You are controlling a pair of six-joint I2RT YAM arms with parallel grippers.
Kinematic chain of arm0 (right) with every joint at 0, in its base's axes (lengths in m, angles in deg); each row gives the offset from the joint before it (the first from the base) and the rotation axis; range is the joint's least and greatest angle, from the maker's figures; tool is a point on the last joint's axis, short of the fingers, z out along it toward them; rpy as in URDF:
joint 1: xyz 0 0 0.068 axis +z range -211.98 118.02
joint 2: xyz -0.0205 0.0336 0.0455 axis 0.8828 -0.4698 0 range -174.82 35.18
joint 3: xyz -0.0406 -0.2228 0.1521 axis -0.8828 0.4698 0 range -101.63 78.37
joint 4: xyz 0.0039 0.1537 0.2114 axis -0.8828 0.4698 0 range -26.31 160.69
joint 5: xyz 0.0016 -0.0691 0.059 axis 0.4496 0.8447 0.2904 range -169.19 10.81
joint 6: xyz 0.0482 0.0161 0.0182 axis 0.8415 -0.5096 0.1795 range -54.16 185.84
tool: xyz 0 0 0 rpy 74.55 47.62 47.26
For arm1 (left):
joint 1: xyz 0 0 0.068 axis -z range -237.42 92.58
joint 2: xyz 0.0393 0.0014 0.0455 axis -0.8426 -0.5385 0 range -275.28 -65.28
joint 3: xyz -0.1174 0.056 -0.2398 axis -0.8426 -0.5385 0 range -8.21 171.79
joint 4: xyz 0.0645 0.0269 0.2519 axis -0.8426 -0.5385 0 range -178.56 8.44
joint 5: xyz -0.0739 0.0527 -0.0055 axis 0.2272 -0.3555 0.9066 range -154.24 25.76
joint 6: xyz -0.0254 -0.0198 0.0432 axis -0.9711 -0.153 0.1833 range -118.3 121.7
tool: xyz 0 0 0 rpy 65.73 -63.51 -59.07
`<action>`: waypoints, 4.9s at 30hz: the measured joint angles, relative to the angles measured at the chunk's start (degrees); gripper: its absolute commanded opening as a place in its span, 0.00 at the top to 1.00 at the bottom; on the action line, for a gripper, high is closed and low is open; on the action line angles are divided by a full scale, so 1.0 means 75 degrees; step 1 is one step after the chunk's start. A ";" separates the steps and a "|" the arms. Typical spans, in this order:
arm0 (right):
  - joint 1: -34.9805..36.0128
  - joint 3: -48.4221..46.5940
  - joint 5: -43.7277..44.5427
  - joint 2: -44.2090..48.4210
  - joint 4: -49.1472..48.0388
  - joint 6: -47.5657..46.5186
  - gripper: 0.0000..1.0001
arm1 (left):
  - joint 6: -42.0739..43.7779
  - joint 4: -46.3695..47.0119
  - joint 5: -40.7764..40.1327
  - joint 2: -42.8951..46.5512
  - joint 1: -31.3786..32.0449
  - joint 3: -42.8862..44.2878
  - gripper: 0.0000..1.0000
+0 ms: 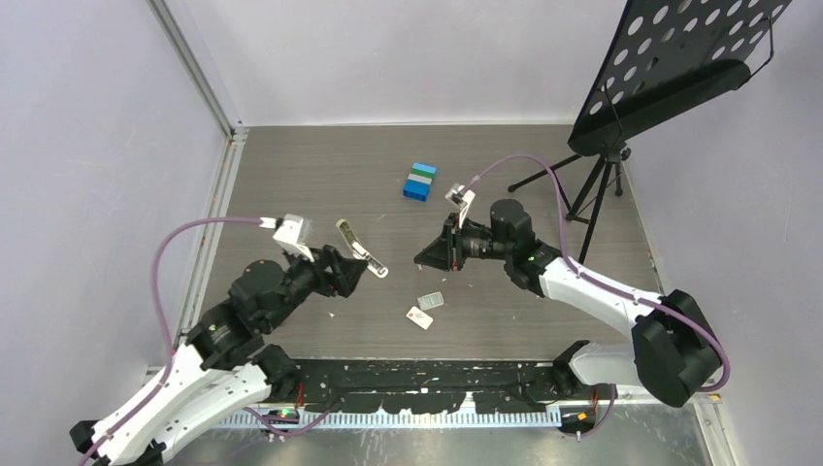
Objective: Load the staples into the stapler
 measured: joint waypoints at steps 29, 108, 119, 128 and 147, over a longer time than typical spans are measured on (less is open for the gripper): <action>0.2355 -0.4386 0.4724 -0.4071 0.4296 -0.2142 0.83 | 0.2224 -0.3188 -0.3025 -0.0044 -0.0656 0.1154 0.07; 0.3069 -0.6030 0.6630 -0.5939 0.4368 -0.2649 0.83 | 0.2311 -0.2754 -0.0944 0.0554 -0.2967 0.0854 0.03; 0.3188 -0.6062 0.6956 -0.6006 0.4368 -0.2833 0.83 | 0.2311 -0.2675 -0.0860 0.0554 -0.3037 0.0813 0.03; 0.3235 -0.6073 0.7044 -0.6027 0.4368 -0.2961 0.83 | 0.2311 -0.2661 -0.0854 0.0554 -0.3045 0.0813 0.03; 0.3279 -0.6073 0.7175 -0.6027 0.4371 -0.2973 0.82 | 0.2308 -0.2661 -0.0822 0.0571 -0.3060 0.0799 0.03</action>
